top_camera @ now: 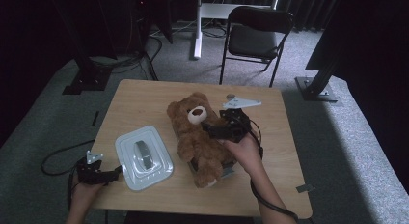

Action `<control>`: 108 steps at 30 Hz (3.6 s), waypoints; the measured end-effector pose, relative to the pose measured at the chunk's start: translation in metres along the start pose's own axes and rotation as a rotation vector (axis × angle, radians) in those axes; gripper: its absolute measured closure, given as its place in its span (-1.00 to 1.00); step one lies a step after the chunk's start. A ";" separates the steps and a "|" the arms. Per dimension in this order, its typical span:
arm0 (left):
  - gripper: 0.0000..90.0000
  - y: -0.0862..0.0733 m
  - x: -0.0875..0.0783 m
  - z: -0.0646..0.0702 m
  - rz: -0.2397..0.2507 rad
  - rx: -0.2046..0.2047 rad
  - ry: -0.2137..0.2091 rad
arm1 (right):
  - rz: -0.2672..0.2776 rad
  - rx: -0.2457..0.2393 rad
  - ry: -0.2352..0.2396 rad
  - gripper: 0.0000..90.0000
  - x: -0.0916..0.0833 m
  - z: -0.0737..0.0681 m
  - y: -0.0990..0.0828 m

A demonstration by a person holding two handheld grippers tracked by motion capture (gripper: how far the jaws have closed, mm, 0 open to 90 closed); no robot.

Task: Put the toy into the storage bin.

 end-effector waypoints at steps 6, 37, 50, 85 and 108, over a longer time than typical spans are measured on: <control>-0.99 0.000 0.000 0.000 0.000 0.000 0.000 | 0.002 -0.002 0.003 -0.64 0.016 0.001 0.017; -0.99 0.000 0.000 0.000 0.002 -0.001 0.001 | -0.155 0.022 -0.024 -0.54 0.099 0.007 0.014; -0.99 0.000 0.000 0.001 0.000 0.003 -0.003 | -0.195 -0.028 -0.012 -0.48 0.102 0.001 -0.017; -0.99 0.000 0.000 0.001 0.001 0.003 -0.003 | -0.201 -0.054 0.029 -0.46 0.068 -0.021 -0.010; -0.99 0.000 -0.001 0.001 -0.001 0.002 -0.004 | -0.122 -0.030 -0.039 -0.41 -0.030 0.016 -0.033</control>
Point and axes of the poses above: each handheld gripper's, and its own axes: x roughly forward along the jaws, y roughly out of its top, z roughly to its right, the point moved 3 cm from there along x, roughly forward along the jaws, and after that the axes turned 8 degrees about z, right-handed, at the moved point
